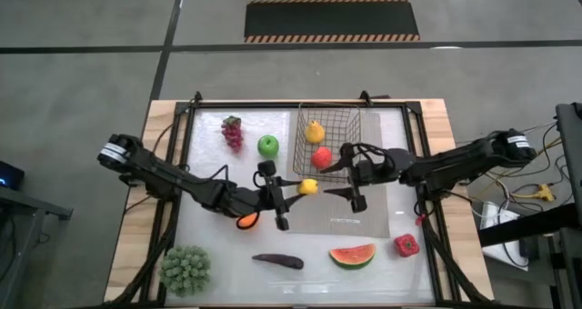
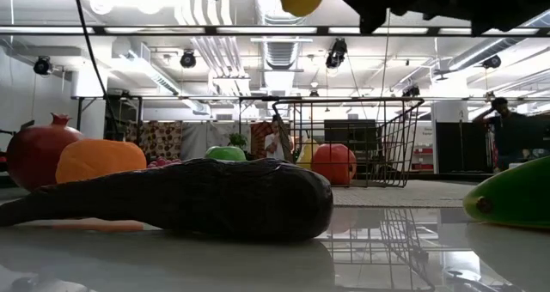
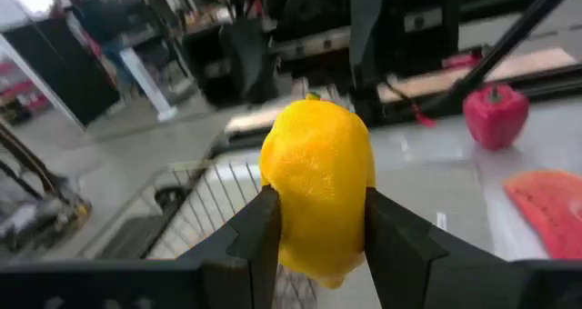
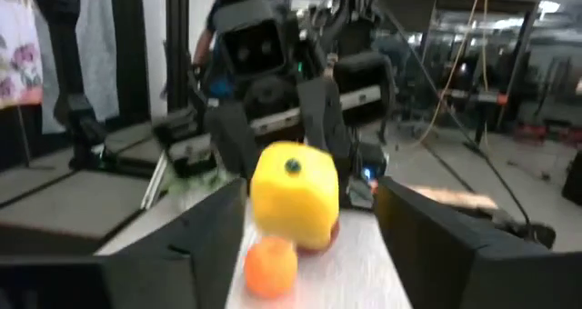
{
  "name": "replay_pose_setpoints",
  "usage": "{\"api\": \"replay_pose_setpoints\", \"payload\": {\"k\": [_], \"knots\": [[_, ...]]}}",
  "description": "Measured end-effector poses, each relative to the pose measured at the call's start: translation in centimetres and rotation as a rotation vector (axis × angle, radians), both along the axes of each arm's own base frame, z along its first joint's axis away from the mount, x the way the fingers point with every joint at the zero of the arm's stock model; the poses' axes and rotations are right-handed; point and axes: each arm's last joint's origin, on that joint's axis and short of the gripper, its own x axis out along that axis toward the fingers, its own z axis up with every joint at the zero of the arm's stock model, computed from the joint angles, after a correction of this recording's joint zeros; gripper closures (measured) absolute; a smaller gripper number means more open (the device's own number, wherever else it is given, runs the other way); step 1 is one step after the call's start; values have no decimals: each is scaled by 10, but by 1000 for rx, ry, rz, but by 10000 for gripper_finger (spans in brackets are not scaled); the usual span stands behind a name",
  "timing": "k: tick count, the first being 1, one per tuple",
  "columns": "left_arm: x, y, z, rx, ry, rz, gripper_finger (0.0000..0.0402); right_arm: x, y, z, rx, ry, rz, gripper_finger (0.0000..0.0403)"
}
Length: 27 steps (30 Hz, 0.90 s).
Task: Build produce basket
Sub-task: Put the lemon into the wire basket
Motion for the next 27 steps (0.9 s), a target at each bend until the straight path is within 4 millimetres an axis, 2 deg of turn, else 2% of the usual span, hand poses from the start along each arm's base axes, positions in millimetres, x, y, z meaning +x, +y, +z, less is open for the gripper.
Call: {"api": "replay_pose_setpoints", "payload": {"k": [6,12,16,23,27], "knots": [[8,3,-4,19,-28,13,286,17,2,-3,1,-2,34,116],[10,8,-4,3,-32,27,286,26,3,-6,3,18,44,118],[10,8,-3,3,-38,21,286,27,3,-4,3,12,44,159],[10,8,-3,-1,-41,9,262,28,2,-3,1,9,37,283],[10,8,-3,-6,-39,8,222,28,2,-3,-4,14,37,292]]}}
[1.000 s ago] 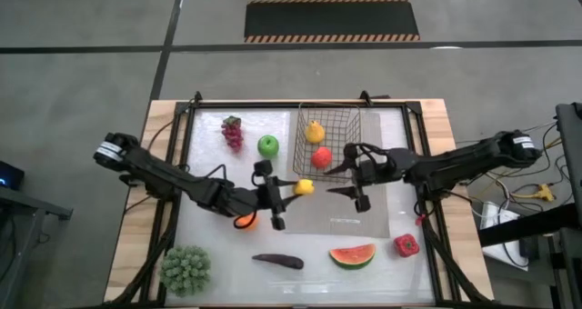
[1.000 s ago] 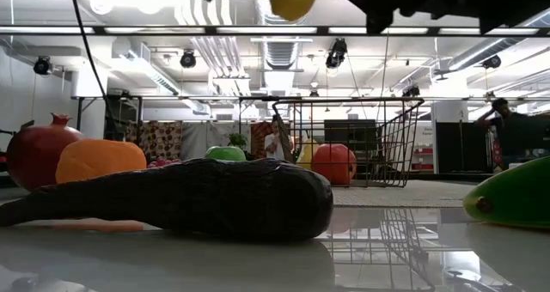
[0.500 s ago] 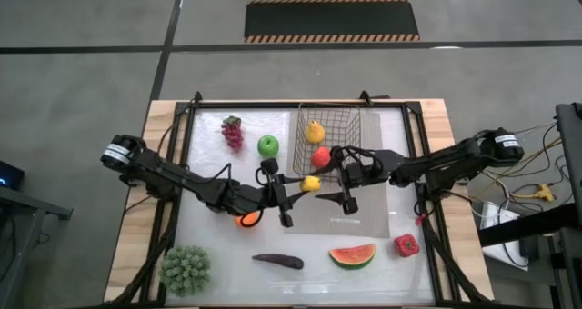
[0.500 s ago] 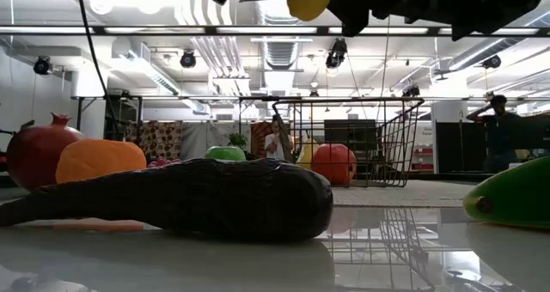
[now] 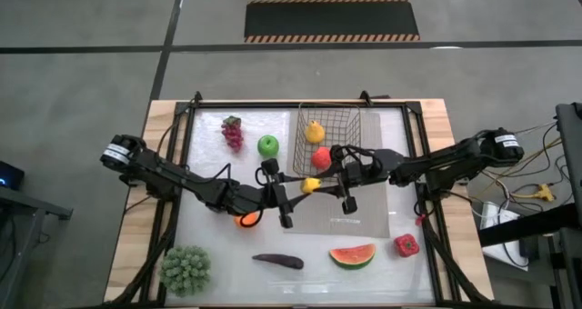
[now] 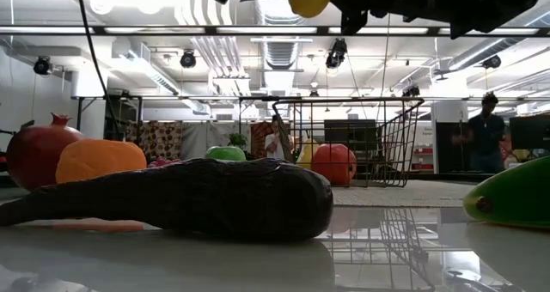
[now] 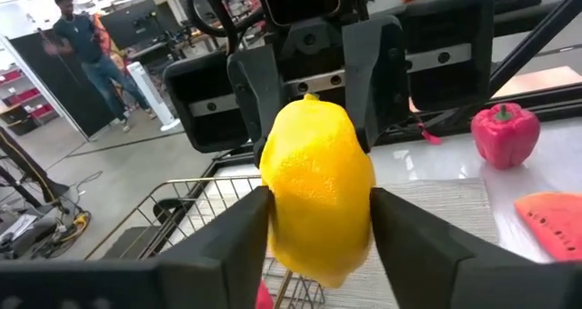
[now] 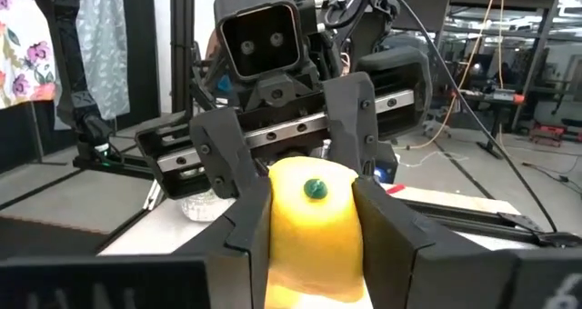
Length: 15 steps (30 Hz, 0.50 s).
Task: Build produce basket
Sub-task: Put the lemon into the wire basket
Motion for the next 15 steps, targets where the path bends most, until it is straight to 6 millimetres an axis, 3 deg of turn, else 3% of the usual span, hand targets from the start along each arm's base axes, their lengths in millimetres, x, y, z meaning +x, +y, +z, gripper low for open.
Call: {"api": "replay_pose_setpoints", "payload": {"k": [6,11,15], "knots": [[-5,2,-4,31,72,6,167,0,-2,1,28,123,-32,292],[-16,6,2,37,86,10,156,-2,-10,2,11,394,-134,282],[-28,10,2,35,85,11,155,-5,-22,10,-19,626,-320,285]]}}
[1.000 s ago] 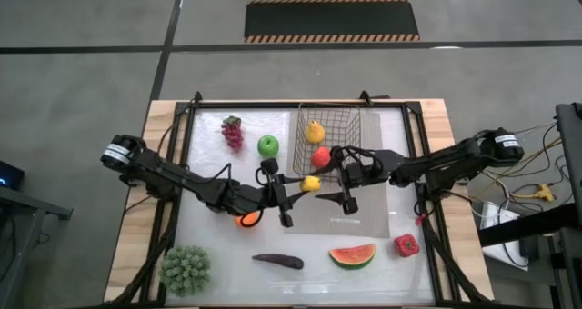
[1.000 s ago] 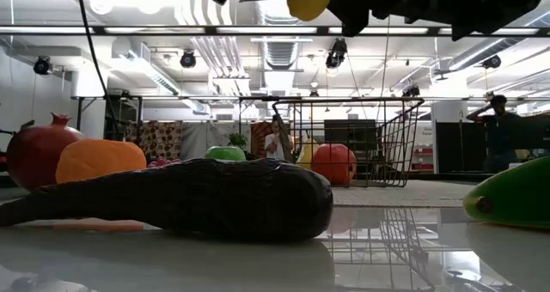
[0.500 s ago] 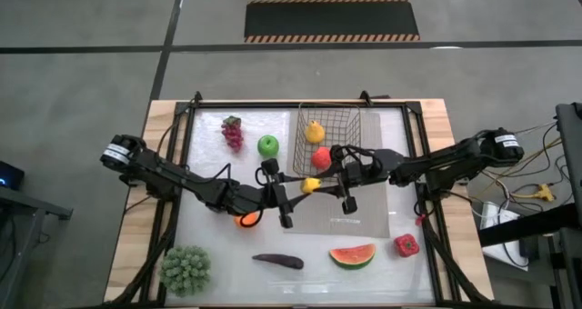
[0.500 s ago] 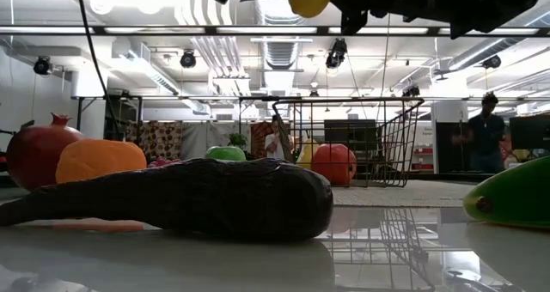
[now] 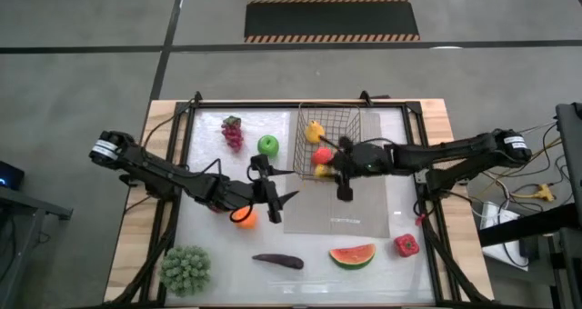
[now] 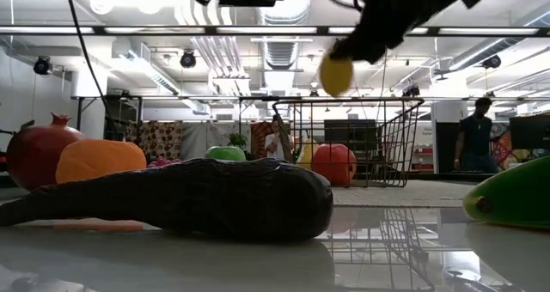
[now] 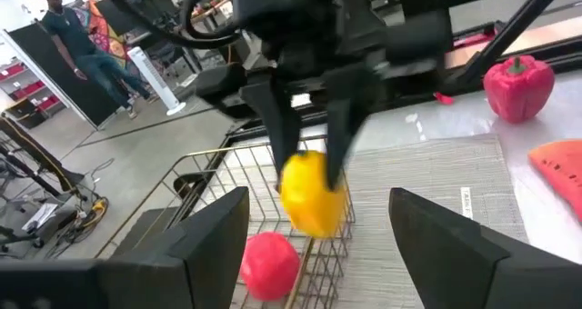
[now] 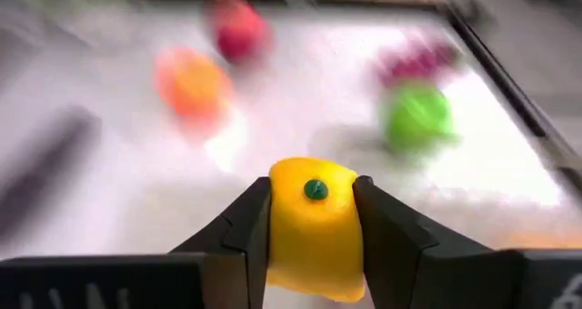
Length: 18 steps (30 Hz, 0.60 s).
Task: Build produce basket
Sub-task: Put the lemon into the wire basket
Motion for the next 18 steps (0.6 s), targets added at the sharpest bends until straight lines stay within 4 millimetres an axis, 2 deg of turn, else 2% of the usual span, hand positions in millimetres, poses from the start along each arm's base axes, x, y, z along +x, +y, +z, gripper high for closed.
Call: {"api": "replay_pose_setpoints", "payload": {"k": [5,9,13,18], "knots": [[-8,3,-7,-19,2,8,155,-8,-31,1,-93,235,-403,286],[-9,4,-11,-26,-15,11,155,-10,-63,-3,-45,263,-632,286],[-9,4,-12,-29,-22,12,155,-11,-87,-14,29,296,-710,280],[-9,4,-11,-30,-26,13,155,-8,-97,-23,38,317,-748,245]]}}
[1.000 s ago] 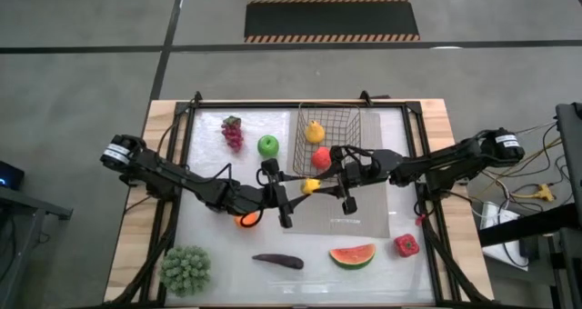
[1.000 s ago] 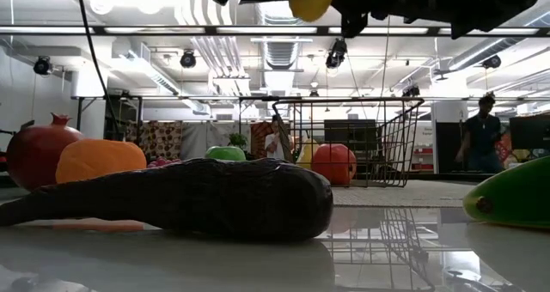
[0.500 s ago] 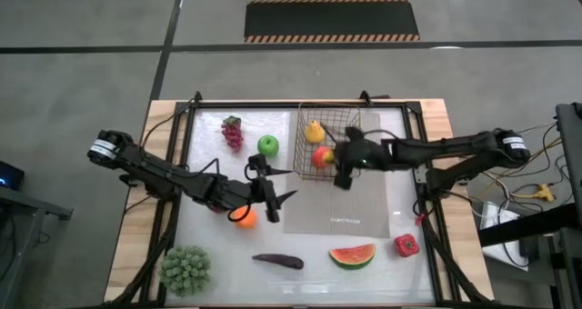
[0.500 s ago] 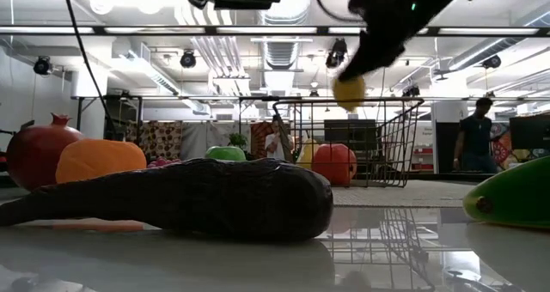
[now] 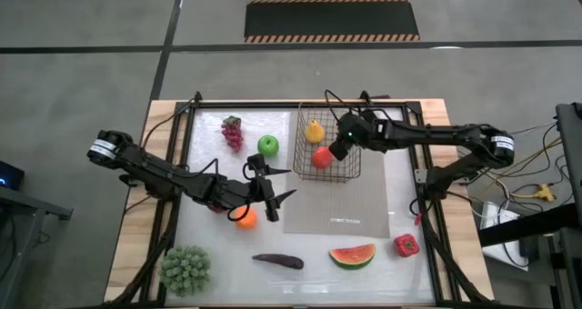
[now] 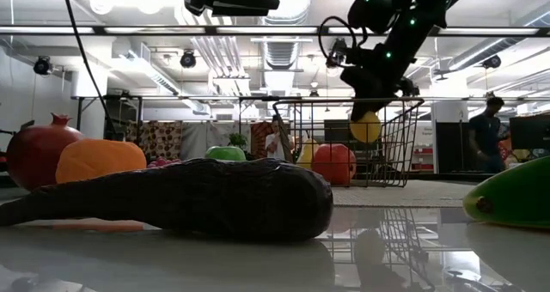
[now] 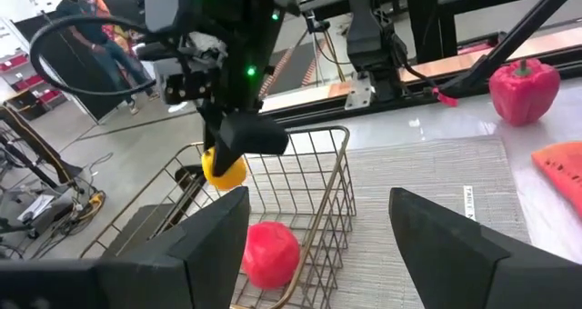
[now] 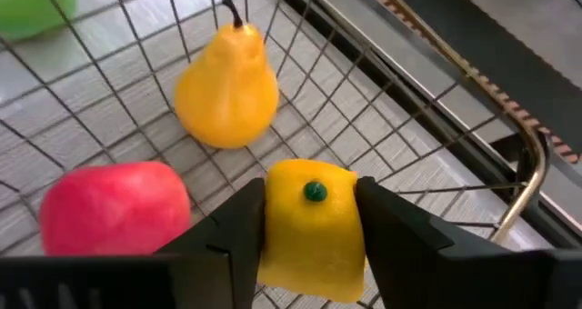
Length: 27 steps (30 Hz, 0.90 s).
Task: Build produce basket
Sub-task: Put the lemon into the wire basket, then put the pomegranate into the wire basket
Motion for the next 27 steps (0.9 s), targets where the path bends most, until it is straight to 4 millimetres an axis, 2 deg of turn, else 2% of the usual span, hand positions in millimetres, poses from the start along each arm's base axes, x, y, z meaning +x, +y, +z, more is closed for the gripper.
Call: {"api": "replay_pose_setpoints", "payload": {"k": [7,14,20,27], "knots": [[0,1,4,-4,-47,57,155,5,-1,-9,8,21,2,206],[0,2,5,-31,-61,66,155,4,-1,-7,6,14,2,201],[-1,2,0,-111,-54,83,155,-3,8,11,-17,-45,34,208],[-5,3,-13,-266,-2,138,155,-12,37,39,-57,-134,151,213]]}}
